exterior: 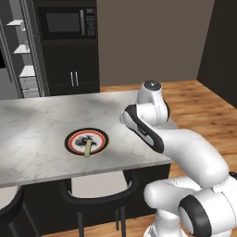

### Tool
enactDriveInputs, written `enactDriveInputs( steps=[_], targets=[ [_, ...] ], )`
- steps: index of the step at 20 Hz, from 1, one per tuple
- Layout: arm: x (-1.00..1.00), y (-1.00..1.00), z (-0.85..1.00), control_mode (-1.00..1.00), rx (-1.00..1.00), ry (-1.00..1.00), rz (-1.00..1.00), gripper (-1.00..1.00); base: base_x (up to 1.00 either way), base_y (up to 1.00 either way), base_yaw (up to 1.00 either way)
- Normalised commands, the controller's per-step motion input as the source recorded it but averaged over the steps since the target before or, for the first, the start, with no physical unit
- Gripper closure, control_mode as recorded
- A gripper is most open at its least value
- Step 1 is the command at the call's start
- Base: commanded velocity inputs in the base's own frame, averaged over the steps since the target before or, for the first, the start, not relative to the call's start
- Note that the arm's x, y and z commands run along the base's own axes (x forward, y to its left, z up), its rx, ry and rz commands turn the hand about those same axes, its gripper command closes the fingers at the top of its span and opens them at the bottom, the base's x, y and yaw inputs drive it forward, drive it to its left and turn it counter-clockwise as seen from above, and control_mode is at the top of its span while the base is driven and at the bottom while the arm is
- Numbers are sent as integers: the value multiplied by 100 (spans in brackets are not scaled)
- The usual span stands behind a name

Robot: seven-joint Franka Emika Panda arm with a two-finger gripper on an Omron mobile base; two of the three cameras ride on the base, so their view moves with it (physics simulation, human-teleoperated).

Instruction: Retrieve the butter from the fridge and place it on a plate on the dining table. Then retrieve the butter knife by the fridge and place it near the plate.

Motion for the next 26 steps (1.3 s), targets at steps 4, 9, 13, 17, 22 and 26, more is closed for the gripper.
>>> enactDriveInputs(
  steps=[4, 9, 13, 17, 22, 26],
  targets=[
    [0, 0, -7, -100, 0, 3, 0, 100, 0, 0, 0],
    [0, 1, -40, -100, 0, 5, 0, 100, 0, 0, 0],
    [4, 4, -53, -100, 0, 0, 0, 100, 0, 0, 0],
    [22, 8, -24, -100, 0, 0, 0, 100, 0, 0, 0],
    [27, 3, -28, -100, 0, 3, 0, 100, 0, 0, 0],
    [23, 0, -30, -100, 0, 10, 0, 100, 0, 0, 0]
  ],
)
